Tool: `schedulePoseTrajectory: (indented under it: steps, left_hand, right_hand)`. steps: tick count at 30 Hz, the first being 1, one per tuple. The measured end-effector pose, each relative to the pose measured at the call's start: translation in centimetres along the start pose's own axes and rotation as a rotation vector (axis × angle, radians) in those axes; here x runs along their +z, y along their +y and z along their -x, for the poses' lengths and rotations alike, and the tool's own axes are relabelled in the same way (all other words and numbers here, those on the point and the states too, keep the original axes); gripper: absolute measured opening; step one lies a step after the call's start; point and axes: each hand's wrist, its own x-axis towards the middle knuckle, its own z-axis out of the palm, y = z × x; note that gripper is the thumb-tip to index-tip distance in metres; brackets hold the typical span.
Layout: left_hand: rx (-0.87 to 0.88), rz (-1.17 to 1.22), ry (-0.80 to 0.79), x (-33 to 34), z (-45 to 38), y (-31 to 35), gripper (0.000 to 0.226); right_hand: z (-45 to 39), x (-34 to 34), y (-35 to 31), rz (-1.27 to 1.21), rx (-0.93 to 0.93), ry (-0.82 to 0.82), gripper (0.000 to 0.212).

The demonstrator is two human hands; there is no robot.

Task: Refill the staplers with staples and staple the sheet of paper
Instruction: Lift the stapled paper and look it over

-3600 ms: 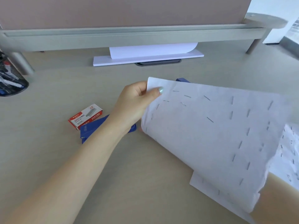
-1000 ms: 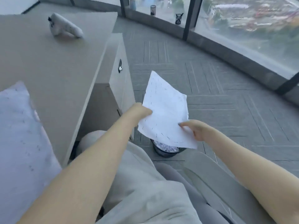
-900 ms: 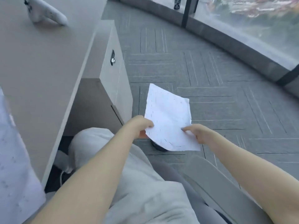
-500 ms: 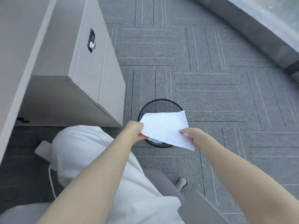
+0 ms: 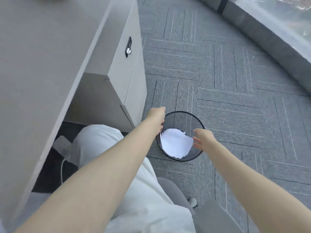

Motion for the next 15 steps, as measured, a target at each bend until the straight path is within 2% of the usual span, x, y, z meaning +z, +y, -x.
schedulePoseTrajectory:
  steps: [1,3,7,11,15]
  left_hand:
    - [0.065,0.036,0.018,-0.2,1.1,1.2,0.016]
    - [0.196,0.131,0.047,-1.0,3.7,3.5,0.028]
    - [0.392,0.302,0.043,-4.5,9.4,5.8,0.024]
    - [0.546,0.456,0.086,-11.1,16.4,4.9,0.022]
    - [0.755,0.407,0.197,-18.7,23.1,2.0,0.025]
  right_hand:
    - [1.4,1.2,-1.4,-0.019,-0.116,0.002,0.035]
    - [5.6,4.0,-4.7,-0.051,-0.397,-0.030,0.034]
    - [16.9,9.6,-9.3,-0.144,-0.864,-0.214,0.027]
    - [27.3,13.5,-9.0,-0.186,-1.140,-0.423,0.021]
    - [34.3,17.0,-5.7,-0.082,-1.308,-0.676,0.020]
